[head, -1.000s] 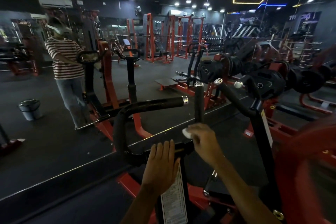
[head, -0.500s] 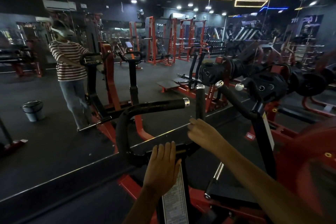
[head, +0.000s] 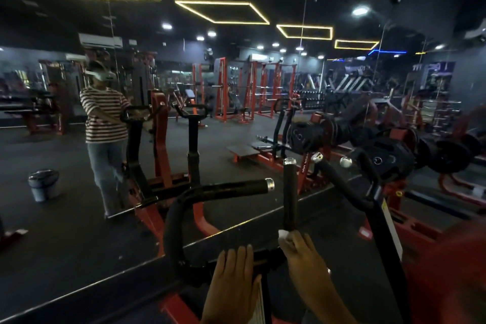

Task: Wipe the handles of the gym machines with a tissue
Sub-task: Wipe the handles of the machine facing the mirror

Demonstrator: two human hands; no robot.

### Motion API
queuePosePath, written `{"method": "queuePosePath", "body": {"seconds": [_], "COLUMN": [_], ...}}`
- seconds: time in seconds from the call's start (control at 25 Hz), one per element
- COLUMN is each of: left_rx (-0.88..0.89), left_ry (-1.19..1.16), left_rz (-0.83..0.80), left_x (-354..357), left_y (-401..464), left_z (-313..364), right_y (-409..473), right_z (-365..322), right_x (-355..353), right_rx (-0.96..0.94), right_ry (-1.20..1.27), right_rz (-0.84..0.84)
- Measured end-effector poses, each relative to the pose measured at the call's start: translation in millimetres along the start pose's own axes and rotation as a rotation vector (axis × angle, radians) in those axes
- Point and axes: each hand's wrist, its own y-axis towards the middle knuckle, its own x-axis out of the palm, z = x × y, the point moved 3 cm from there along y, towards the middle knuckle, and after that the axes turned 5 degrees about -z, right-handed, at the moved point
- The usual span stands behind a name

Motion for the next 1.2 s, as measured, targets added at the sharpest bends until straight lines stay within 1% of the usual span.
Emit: {"method": "queuePosePath", "body": {"seconds": [0.04, 0.12, 0.2, 0.24, 0.32, 0.36, 0.48, 0.52, 0.6, 0.72, 0.84, 0.92, 1.0, 1.12, 1.2], "left_rx": [0.0, -0.009, -0.001, 0.002, 0.001, -0.003, -0.004, -0.001, -0.003, -0.001, 0.005, 0.029, 0.045, 0.029, 0.011], "left_ry": [0.006, 0.02, 0.039, 0.044, 0.035, 0.031, 0.025, 0.025, 0.042, 0.05, 0.052, 0.055, 0.022, -0.028, -0.019], "left_rz": [0.001, 0.02, 0.047, 0.053, 0.061, 0.063, 0.053, 0.042, 0.027, -0.005, 0.002, 0.016, 0.006, -0.087, -0.09], "left_x": [-0.5, -2.1, -0.6, 0.3, 2.7, 3.1, 1.6, 1.7, 1.8, -1.9, -2.2, -2.0, -2.2, -2.6, -0.8], "left_y": [0.5, 0.1, 0.0, -0.2, -0.2, -0.2, -0.2, -0.6, -1.5, -1.2, -0.6, 0.4, 2.0, 1.4, -0.2], "left_z": [-0.8, -2.3, -1.8, -1.8, -1.5, -1.6, -1.1, -1.3, -1.7, -1.8, -2.0, -1.8, -2.9, -4.0, -4.0], "right_y": [-2.0, 5.7, 20.4, 28.4, 41.1, 47.2, 67.6, 74.0, 85.3, 99.6, 120.6, 135.2, 145.7, 154.1, 154.7], "right_z": [1.5, 8.7, 19.5, 26.4, 34.1, 35.3, 35.6, 35.4, 35.6, 33.4, 32.4, 33.2, 32.6, 32.2, 32.7], "right_x": [2.9, 0.0, -6.5, -9.1, -15.1, -19.1, -28.2, -29.8, -32.7, -45.1, -59.2, -66.7, -72.2, -76.8, -77.6], "right_rx": [-0.019, 0.003, 0.118, 0.133, 0.134, 0.12, -0.033, -0.052, -0.064, -0.03, -0.001, 0.007, 0.021, 0.038, 0.019], "right_ry": [-0.021, 0.015, 0.139, 0.142, 0.099, 0.035, -0.24, -0.281, -0.314, -0.358, -0.322, -0.346, -0.33, -0.286, -0.289], "right_rz": [-0.036, 0.058, 0.137, 0.168, 0.149, 0.162, 0.195, 0.191, 0.192, 0.189, 0.219, 0.239, 0.254, 0.282, 0.281]}}
